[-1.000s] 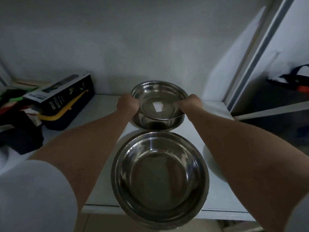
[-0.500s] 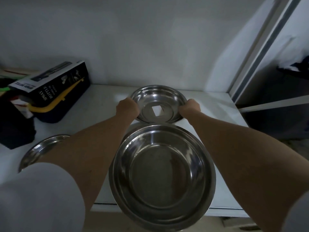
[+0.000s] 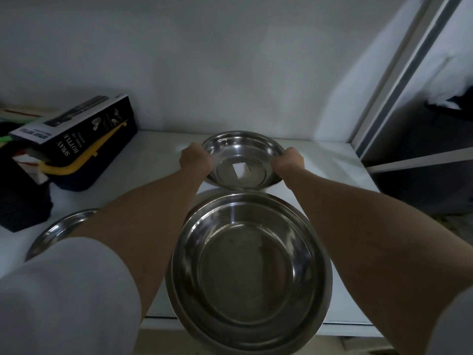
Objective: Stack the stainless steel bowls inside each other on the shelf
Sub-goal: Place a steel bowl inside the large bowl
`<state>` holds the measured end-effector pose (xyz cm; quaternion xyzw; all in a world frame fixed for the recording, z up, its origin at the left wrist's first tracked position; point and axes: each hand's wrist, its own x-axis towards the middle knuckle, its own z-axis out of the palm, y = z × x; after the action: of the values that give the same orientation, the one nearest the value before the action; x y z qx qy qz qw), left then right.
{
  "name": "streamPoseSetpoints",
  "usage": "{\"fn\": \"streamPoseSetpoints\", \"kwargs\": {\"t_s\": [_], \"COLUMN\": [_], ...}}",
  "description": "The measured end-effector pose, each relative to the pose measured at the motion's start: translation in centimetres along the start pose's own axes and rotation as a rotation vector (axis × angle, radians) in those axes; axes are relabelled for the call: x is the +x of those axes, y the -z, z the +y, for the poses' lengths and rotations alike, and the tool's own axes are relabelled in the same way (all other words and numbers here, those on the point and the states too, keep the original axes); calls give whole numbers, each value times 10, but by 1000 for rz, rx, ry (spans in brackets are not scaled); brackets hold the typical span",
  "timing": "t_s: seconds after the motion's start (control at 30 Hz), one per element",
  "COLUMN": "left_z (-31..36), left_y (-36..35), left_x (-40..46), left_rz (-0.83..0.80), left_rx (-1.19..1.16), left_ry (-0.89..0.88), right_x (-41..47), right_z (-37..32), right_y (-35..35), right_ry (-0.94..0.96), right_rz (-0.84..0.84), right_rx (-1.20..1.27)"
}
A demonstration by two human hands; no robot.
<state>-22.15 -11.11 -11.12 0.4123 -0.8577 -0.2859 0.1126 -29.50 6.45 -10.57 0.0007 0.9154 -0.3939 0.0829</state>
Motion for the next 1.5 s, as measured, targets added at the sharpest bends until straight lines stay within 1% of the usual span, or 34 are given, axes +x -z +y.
{"fn": "streamPoseSetpoints", "kwargs": {"t_s": [0.1,0.23,0.3,0.47,0.67,0.77,0.87,1.0,1.13,1.3,1.5], "left_z": [8,20,24,21,-8,-25,-41,-54,-61,-64,-62], "left_y": [14,38,53,86,100,98,91,86,78,67,65], "left_x": [-4,-23,-40,-96,-161,-183,-193,-197,-197,-196,-194], "left_rz": [39,91,107,107,10,-39,-34,-69,-104,-93,-45], "left_rx": [-45,-90,-105,-76,20,60,82,139,161,171,256], "left_ry": [-35,-88,-108,-142,-131,-103,-67,-60,-52,-48,-111], "right_x": [-5,-28,-45,-99,-168,-191,-205,-209,-205,-202,-201], "right_z": [-7,-16,-17,-6,30,45,51,55,65,72,69], "right_y": [11,38,54,89,101,96,89,83,79,75,67], "right_ry": [29,63,81,97,64,39,45,41,28,37,62], "right_rz": [38,139,179,219,167,87,22,-3,-28,-33,-11], "right_rx": [20,17,14,-18,-94,-107,-162,-266,-268,-299,-382]}}
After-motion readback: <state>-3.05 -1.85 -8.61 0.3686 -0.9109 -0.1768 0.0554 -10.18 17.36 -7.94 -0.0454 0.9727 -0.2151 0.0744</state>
